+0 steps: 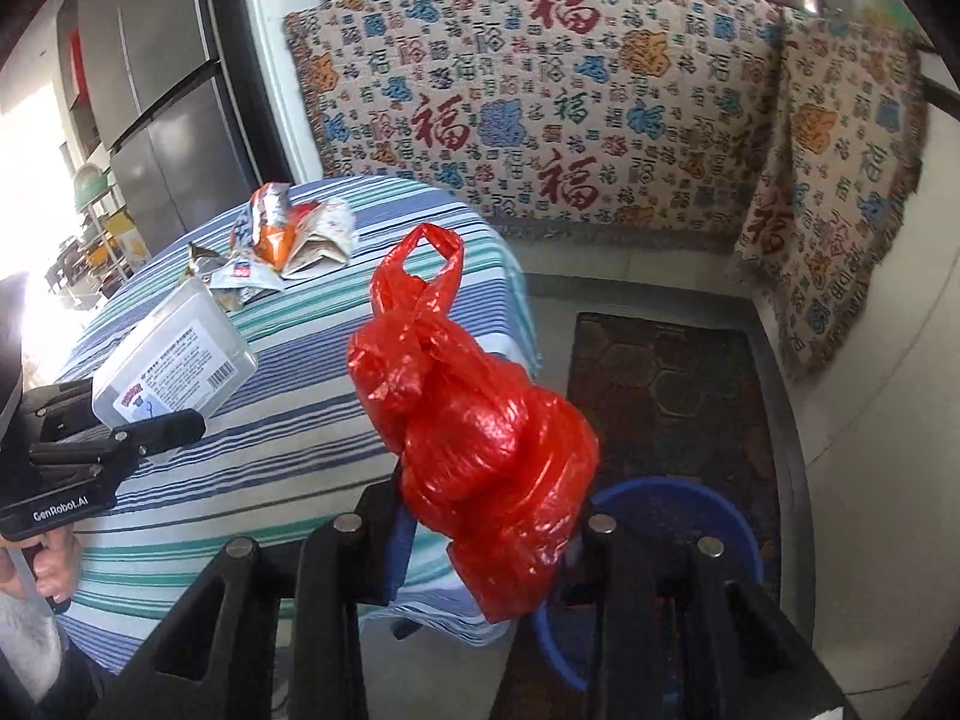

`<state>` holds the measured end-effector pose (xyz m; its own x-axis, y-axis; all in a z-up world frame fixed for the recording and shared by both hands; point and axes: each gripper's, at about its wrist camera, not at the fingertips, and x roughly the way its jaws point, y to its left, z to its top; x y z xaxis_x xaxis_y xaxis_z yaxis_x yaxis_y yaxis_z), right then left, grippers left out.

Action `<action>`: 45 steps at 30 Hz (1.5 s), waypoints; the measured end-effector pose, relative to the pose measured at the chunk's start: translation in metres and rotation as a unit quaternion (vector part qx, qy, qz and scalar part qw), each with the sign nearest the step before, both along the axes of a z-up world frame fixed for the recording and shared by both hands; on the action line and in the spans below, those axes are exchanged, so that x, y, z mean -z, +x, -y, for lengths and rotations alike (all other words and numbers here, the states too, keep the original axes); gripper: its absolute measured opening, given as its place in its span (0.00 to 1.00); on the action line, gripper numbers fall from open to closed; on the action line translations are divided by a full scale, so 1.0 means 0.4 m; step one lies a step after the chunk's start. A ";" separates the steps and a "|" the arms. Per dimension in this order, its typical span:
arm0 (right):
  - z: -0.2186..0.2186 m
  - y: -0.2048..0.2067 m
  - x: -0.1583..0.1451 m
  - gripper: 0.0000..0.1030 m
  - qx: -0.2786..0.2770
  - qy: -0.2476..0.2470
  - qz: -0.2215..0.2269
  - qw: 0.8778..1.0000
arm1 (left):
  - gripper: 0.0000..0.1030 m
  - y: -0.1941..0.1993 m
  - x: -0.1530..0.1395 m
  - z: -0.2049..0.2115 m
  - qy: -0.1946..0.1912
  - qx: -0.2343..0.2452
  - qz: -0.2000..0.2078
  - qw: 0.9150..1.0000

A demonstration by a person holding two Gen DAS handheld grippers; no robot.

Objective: Collect trash
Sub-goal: 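Carry the box and red bag over the wastebasket and open both tools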

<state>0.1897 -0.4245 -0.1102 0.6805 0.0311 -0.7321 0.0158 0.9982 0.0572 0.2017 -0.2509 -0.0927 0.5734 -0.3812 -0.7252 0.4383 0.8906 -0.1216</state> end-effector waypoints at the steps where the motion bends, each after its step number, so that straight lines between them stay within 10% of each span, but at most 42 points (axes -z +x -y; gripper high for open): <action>1: 0.023 -0.010 -0.004 0.34 0.009 0.002 0.002 1.000 | 0.31 0.000 -0.005 0.030 -0.002 0.009 0.000 1.000; 32: 0.434 -0.132 0.076 0.41 0.127 -0.007 -0.041 0.991 | 0.32 0.062 0.062 0.548 0.028 0.162 -0.029 0.986; 45: 0.467 -0.130 0.077 0.58 0.139 0.002 -0.036 0.990 | 0.62 0.085 0.091 0.568 0.030 0.163 -0.023 0.986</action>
